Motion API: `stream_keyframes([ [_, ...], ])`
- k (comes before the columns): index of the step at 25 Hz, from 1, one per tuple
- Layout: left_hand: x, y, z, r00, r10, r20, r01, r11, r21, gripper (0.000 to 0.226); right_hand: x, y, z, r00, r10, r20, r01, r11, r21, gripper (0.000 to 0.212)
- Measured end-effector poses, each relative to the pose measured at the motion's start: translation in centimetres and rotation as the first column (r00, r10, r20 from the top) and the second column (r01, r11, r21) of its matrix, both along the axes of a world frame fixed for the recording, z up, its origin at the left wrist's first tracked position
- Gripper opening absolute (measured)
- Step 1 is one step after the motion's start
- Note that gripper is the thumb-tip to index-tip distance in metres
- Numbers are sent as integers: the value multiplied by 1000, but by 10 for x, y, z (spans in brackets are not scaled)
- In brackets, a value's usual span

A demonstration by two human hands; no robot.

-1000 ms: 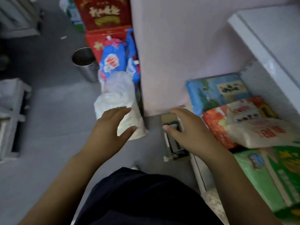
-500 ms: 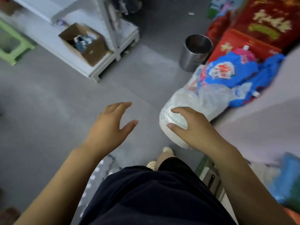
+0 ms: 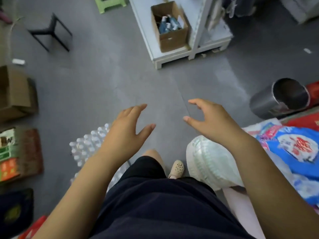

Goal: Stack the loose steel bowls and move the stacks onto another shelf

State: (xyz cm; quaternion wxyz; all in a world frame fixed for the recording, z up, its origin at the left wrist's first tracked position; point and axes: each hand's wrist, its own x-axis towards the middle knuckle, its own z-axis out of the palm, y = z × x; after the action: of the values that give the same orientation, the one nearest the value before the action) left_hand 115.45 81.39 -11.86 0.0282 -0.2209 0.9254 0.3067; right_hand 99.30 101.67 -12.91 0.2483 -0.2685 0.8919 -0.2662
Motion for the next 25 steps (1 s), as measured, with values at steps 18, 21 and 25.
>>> stream_keyframes([
  [18, -99, -319, 20, 966, 254, -45, -257, 959, -121, 66, -132, -354, 11, 975, 215, 49, -202, 961, -187, 51],
  [21, -141, -372, 24, 967, 248, -63, -254, 960, -120, 66, -168, -387, 12, 982, 180, 60, -162, 961, -225, 51],
  [25, -217, -416, 15, 963, 248, -108, -257, 963, -84, 65, -247, -425, 12, 998, 65, 17, -60, 970, -235, 52],
])
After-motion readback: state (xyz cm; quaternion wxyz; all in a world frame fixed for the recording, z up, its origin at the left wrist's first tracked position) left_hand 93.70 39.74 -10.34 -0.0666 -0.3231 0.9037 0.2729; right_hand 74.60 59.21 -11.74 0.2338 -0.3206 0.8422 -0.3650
